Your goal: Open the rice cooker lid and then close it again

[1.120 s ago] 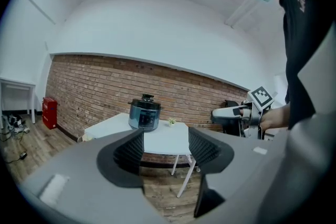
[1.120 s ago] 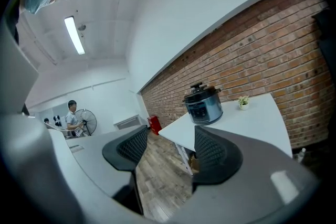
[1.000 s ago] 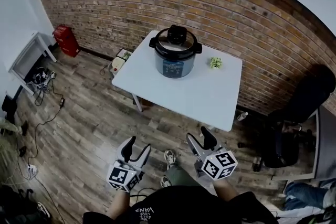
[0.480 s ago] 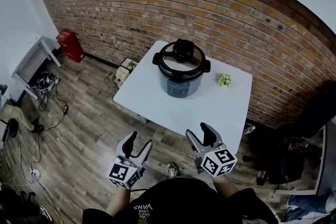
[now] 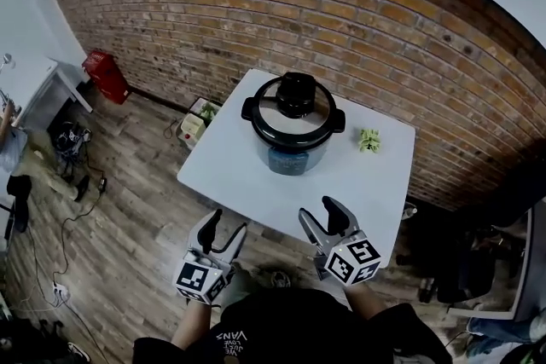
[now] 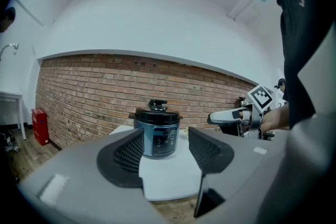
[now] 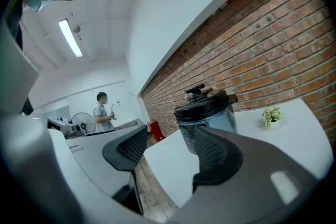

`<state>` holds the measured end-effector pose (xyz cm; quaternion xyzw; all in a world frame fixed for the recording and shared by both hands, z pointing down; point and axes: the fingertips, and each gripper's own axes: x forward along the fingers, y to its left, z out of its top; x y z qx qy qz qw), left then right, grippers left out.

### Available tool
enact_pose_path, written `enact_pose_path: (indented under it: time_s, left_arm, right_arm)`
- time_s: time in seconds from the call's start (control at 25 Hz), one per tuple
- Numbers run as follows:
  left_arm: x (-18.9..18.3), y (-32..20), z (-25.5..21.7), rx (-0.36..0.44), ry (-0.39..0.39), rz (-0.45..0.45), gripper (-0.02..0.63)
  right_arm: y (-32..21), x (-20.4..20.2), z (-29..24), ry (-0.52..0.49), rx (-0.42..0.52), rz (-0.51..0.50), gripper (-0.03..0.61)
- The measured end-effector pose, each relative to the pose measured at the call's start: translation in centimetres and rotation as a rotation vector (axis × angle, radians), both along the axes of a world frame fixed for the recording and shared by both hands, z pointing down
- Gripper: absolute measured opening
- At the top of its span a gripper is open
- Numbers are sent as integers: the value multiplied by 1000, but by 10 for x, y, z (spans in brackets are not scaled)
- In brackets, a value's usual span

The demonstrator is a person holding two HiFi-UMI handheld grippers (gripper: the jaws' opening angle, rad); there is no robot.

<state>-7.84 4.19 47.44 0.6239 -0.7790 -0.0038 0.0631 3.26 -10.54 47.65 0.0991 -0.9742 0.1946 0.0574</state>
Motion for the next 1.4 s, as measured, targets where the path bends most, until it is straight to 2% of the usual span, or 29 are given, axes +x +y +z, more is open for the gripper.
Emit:
enact_pose_path:
  time_s: [0.2, 0.4, 0.72, 0.84, 0.96, 1.08, 1.4]
  left_arm:
    - [-40, -14, 7, 3, 20, 49, 241]
    - [-86, -32, 6, -22, 32, 166, 241]
    - [-153, -71, -3, -22, 31, 407, 241]
    - [-171, -84, -4, -25, -4, 519, 241]
    - [-181, -99, -9, -46, -5, 615, 241]
    - [-185, -116, -14, -26, -30, 704, 241]
    - [-174, -163, -39, 39, -60, 831, 256]
  right_arm:
    - [-9, -25, 10, 10, -18, 70, 273]
    - [-14, -57, 12, 18, -33, 183, 273]
    - [-18, -97, 5, 11, -40, 419, 273]
    - [-17, -107, 1, 0, -32, 511, 273]
    - [-13, -112, -3, -1, -23, 593, 273]
    - [-7, -114, -5, 2, -13, 652, 273]
    - [-1, -108, -1, 14, -26, 721, 273]
